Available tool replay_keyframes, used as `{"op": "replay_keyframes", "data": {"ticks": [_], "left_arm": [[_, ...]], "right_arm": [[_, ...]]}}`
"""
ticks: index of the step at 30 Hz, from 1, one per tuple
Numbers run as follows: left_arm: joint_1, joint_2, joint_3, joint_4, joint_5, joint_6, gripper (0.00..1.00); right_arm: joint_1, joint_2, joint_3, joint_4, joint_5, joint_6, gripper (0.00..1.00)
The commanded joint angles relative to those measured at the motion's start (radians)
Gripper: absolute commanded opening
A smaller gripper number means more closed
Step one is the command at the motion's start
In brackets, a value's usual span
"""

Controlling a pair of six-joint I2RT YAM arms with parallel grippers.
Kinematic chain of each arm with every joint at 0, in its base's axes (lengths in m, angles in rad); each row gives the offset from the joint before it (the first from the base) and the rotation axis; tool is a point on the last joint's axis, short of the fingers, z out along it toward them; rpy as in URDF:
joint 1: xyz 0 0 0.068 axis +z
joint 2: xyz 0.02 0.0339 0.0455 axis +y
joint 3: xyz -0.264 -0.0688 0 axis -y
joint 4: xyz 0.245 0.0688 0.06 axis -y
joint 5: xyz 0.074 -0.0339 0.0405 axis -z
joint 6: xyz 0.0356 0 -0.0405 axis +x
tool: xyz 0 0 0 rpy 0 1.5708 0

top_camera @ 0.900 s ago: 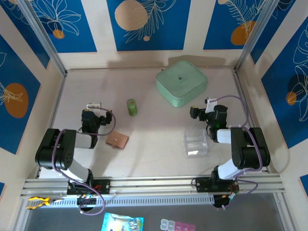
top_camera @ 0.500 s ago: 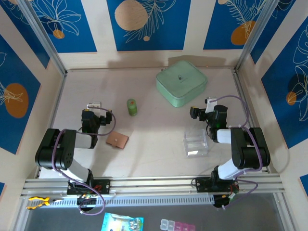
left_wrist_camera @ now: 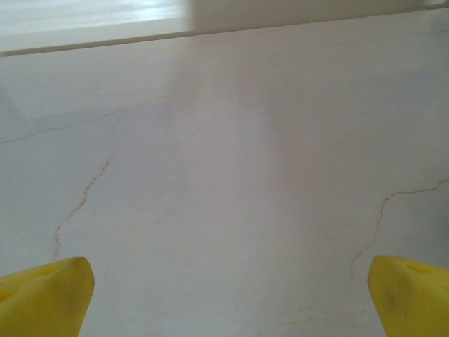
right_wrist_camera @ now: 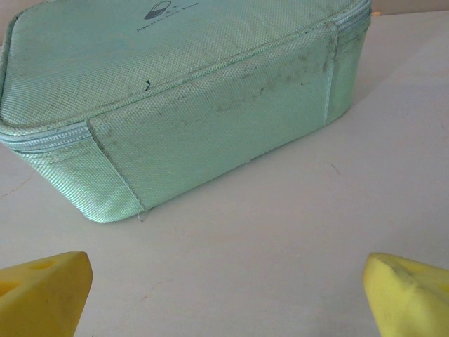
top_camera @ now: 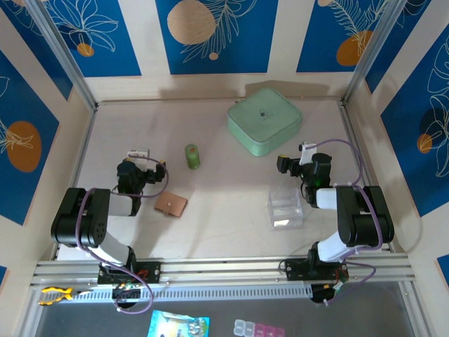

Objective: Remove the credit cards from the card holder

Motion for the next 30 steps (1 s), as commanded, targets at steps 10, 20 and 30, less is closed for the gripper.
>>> {"op": "replay_keyframes", "data": {"ticks": [10, 20, 30], "left_arm": [[0.012, 0.005, 0.017, 0.002, 0.03, 0.009, 1.0], [0.011, 0.004, 0.015, 0.005, 0.03, 0.008, 1.0], [0.011, 0.004, 0.015, 0.006, 0.03, 0.007, 1.0]], "right_arm": [[0.003, 0.001, 0.001, 0.019, -0.002, 0.0, 0.99], [0.001, 0.002, 0.0, 0.019, -0.003, 0.002, 0.99], [-0.006, 0.001, 0.0, 0.02, -0.019, 0.006, 0.99]]}}
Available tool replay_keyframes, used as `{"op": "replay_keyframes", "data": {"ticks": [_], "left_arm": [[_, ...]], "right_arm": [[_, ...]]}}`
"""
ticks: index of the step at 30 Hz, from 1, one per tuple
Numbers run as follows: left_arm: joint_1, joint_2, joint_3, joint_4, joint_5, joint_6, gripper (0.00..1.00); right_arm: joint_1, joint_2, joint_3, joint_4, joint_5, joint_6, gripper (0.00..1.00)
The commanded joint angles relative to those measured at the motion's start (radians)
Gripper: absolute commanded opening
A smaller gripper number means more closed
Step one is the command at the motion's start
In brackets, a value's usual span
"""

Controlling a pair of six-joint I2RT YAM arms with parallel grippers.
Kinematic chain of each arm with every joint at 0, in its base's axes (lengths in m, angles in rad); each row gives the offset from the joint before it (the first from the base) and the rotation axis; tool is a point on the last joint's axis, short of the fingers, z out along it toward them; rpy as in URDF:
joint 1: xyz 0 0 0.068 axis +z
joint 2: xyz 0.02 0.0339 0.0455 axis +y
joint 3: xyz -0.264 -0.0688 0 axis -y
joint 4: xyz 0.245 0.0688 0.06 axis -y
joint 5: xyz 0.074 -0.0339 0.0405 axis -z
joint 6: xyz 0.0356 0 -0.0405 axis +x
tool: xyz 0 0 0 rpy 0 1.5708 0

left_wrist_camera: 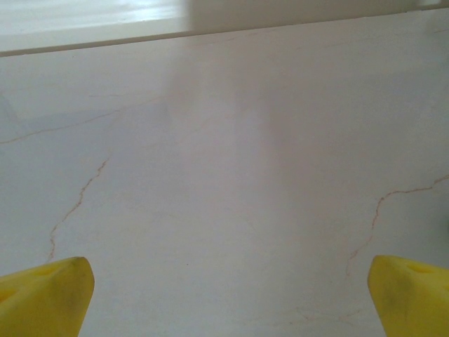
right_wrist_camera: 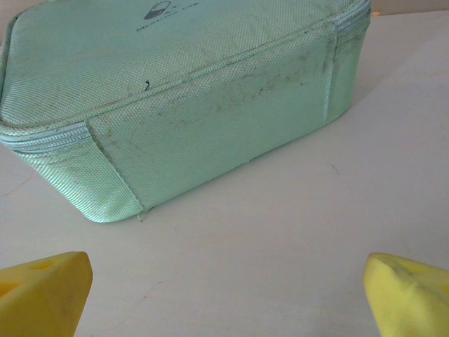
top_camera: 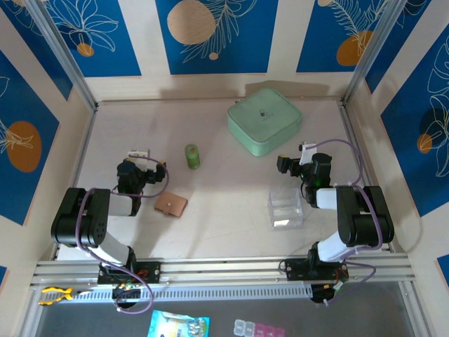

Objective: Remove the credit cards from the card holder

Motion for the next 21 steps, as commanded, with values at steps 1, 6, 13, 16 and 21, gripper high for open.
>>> {"op": "replay_keyframes", "data": {"ticks": [1, 6, 13, 16, 21], "left_arm": [[0.011, 0.004, 0.015, 0.006, 0.023, 0.007, 1.0], [0.011, 0.003, 0.015, 0.005, 0.022, 0.008, 1.0], [0.01, -0.019, 0.016, -0.013, -0.024, -0.007, 1.0], [0.01, -0.051, 0.02, -0.046, -0.055, -0.016, 1.0], [-0.006, -0.125, 0.039, -0.142, -0.105, -0.012, 1.0]], "right_arm": [[-0.009, 0.001, 0.001, 0.019, -0.024, 0.008, 0.99], [-0.012, 0.001, 0.0, 0.019, -0.031, 0.009, 0.99], [0.006, -0.022, 0.025, -0.046, 0.011, 0.004, 0.99], [0.011, -0.063, 0.078, -0.175, 0.03, -0.002, 0.99], [0.017, -0.129, 0.121, -0.335, 0.086, 0.0, 0.99]]}}
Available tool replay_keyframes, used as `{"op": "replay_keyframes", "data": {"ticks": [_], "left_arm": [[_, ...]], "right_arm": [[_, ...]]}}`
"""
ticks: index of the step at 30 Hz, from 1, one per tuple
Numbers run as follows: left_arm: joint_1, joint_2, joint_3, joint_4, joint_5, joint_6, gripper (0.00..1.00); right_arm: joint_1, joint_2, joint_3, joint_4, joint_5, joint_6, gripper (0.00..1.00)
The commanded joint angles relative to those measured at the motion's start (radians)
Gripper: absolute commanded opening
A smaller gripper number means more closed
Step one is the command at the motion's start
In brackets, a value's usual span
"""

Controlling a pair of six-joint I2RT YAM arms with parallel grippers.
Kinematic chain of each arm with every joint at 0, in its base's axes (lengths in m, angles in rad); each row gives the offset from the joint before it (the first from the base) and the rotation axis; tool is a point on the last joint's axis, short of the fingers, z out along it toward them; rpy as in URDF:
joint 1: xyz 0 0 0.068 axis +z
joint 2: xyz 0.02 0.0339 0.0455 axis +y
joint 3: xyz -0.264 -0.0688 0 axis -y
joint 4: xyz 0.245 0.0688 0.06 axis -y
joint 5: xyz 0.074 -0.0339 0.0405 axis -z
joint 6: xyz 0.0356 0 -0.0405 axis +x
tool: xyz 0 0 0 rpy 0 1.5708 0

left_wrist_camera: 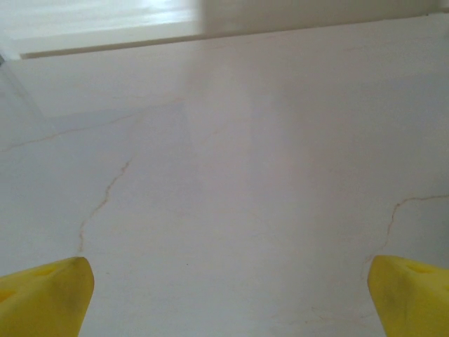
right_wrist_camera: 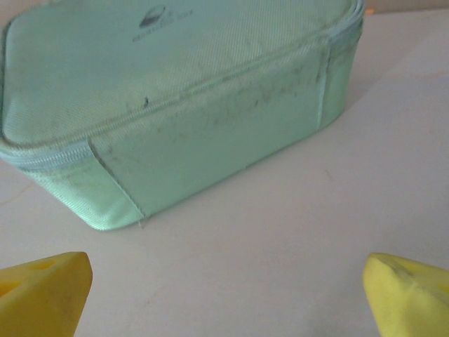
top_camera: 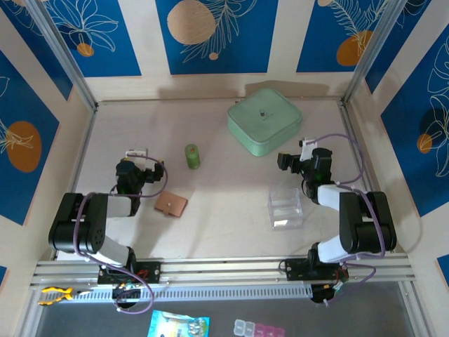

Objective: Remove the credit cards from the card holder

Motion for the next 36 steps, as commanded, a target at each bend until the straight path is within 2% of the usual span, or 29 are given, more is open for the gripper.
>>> {"op": "replay_keyframes", "data": {"ticks": [1, 6, 12, 14, 26, 30, 33, 36], "left_arm": [[-0.008, -0.072, 0.039, -0.095, -0.062, -0.01, 1.0], [-0.016, -0.216, 0.113, -0.342, -0.092, -0.053, 1.0], [-0.018, -0.346, 0.249, -0.716, -0.025, -0.153, 1.0], [-0.018, -0.377, 0.29, -0.829, 0.0, -0.185, 1.0], [-0.015, -0.489, 0.519, -1.383, 0.0, -0.311, 1.0], [-0.015, -0.476, 0.572, -1.497, 0.045, -0.261, 1.0], [-0.015, -0.464, 0.569, -1.516, 0.094, -0.214, 1.0], [-0.015, -0.464, 0.536, -1.51, 0.101, -0.224, 1.0]], "right_arm": [[0.008, -0.062, 0.049, -0.172, 0.061, 0.0, 0.99], [0.013, -0.163, 0.068, -0.396, 0.084, 0.04, 1.0], [0.022, -0.266, 0.095, -0.671, 0.023, 0.148, 0.96], [0.035, -0.291, 0.108, -0.756, 0.014, 0.161, 0.91], [0.047, -0.471, 0.149, -1.037, -0.021, 0.283, 0.84], [0.048, -0.479, 0.205, -1.143, -0.026, 0.318, 0.78], [0.049, -0.478, 0.222, -1.19, -0.032, 0.337, 0.75], [0.049, -0.477, 0.223, -1.229, -0.024, 0.348, 0.7]]}}
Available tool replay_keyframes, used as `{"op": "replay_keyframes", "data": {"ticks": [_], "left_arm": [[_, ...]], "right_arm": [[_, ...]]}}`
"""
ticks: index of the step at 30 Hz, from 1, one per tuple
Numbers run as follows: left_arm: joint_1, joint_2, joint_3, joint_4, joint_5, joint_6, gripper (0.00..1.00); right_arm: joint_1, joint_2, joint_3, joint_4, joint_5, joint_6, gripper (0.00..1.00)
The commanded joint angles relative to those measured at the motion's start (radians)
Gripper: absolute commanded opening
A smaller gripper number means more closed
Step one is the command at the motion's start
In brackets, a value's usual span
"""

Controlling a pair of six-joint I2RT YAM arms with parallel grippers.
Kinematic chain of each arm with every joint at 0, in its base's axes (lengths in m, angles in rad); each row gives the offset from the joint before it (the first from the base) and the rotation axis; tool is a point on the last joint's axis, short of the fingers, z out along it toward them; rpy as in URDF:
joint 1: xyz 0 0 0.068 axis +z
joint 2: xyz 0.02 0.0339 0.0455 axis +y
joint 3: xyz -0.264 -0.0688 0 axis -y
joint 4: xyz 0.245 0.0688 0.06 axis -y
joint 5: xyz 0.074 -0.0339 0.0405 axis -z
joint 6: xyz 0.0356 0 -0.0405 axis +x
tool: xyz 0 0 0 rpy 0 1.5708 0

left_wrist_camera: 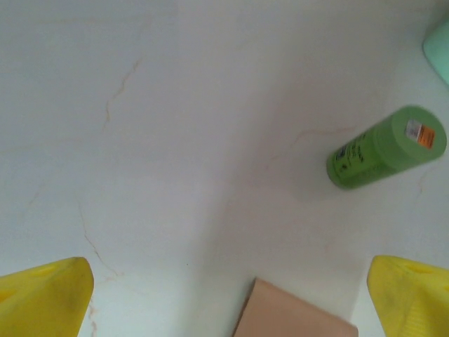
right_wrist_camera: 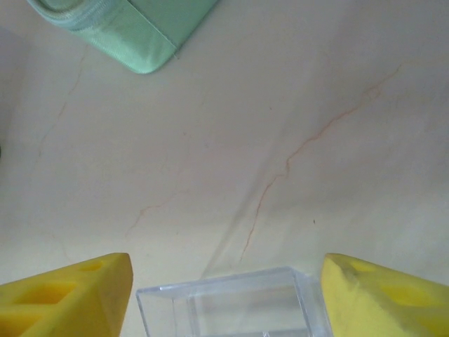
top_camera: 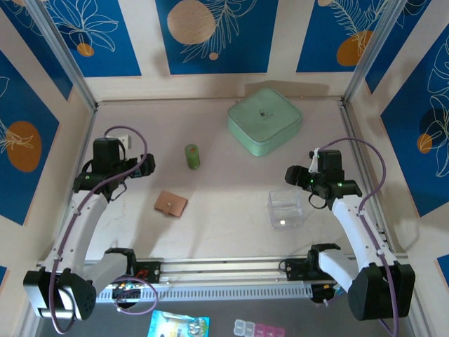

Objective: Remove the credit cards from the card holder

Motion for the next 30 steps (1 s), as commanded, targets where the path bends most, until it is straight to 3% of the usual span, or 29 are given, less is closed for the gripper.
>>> {"op": "replay_keyframes", "data": {"ticks": [1, 5, 12, 23, 30], "left_arm": [[-0.001, 0.007, -0.007, -0.076, 0.055, 0.012, 1.0], [-0.004, 0.007, -0.023, -0.082, 0.086, -0.004, 1.0], [-0.003, 0.031, -0.021, -0.096, 0.023, 0.054, 1.0], [-0.004, 0.077, -0.008, -0.118, 0.009, 0.05, 1.0], [-0.003, 0.086, -0.007, -0.12, 0.005, 0.05, 1.0]], "right_arm": [[0.01, -0.009, 0.016, -0.102, -0.017, 0.041, 0.69], [0.02, 0.021, 0.03, -0.116, 0.011, 0.04, 0.56], [0.049, 0.055, 0.045, -0.143, 0.073, 0.069, 0.41], [0.077, 0.115, 0.059, -0.182, 0.171, 0.123, 0.35], [0.078, 0.151, 0.055, -0.169, 0.17, 0.12, 0.33]]}}
